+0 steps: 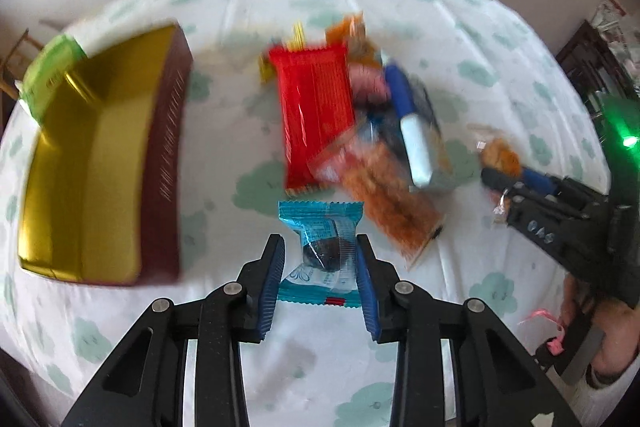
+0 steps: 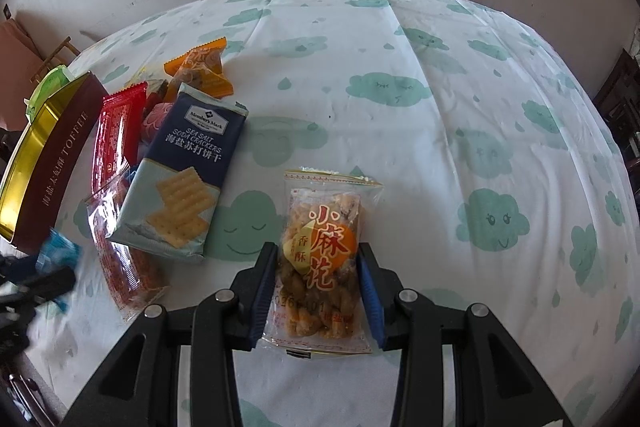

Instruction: Organize snacks

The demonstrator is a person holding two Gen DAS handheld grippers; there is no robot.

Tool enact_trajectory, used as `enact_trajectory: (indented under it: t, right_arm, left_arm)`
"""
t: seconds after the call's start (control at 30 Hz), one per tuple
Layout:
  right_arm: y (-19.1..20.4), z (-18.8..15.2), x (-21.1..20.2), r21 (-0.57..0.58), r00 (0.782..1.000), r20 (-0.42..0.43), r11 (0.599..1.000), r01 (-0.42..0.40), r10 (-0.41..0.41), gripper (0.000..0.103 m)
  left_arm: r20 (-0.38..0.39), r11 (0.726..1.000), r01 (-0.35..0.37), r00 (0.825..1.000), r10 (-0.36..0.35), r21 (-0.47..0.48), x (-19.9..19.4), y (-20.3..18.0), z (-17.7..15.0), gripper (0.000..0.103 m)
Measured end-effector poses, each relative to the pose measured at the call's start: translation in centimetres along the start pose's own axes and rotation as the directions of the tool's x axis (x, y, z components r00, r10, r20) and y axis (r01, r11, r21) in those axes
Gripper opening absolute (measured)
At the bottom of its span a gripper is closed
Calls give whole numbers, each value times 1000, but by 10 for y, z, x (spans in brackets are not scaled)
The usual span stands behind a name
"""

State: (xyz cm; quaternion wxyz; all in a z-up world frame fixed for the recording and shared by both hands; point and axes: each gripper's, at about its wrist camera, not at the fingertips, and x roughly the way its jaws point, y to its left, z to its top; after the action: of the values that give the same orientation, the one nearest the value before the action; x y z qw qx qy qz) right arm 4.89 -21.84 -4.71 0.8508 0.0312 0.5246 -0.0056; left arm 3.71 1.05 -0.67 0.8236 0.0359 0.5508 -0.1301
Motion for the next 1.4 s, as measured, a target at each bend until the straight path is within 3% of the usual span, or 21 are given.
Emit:
enact_trajectory:
  t: [0.13, 0.3, 0.5, 0.6, 0.8, 1.1, 1.4]
  right_arm:
    - [1, 1, 1, -5, 1000, -2, 1000, 14, -14, 40]
    - [6, 1, 2, -20, 999, -4, 999, 45, -45, 40]
    - [8, 3, 3, -16, 998, -10, 998, 69, -69, 40]
    - [10, 4, 3, -16, 996, -14, 996, 82, -83, 40]
    - [12, 6, 2, 13, 993, -14, 993, 117, -117, 40]
    - [25, 18, -29, 26, 985, 58, 987, 160, -161, 40]
    - [81, 31, -55, -44, 991, 118, 997, 70, -65, 40]
  left_arm:
    - [110, 998, -53, 993, 51, 16, -28, 22, 12, 32]
    - [182, 989, -150, 972, 149, -9, -43, 66, 22, 32]
    - [170, 961, -274, 946, 276, -31, -28, 121, 29, 32]
    - [138, 954, -293, 944, 298, -57, -15, 147, 29, 32]
    - [80, 951, -296, 950, 303, -89, 7, 179, 22, 32]
    - [44, 961, -266, 962, 269, -74, 26, 185, 8, 32]
    - [33, 964, -254, 966, 257, -83, 28, 190, 0, 32]
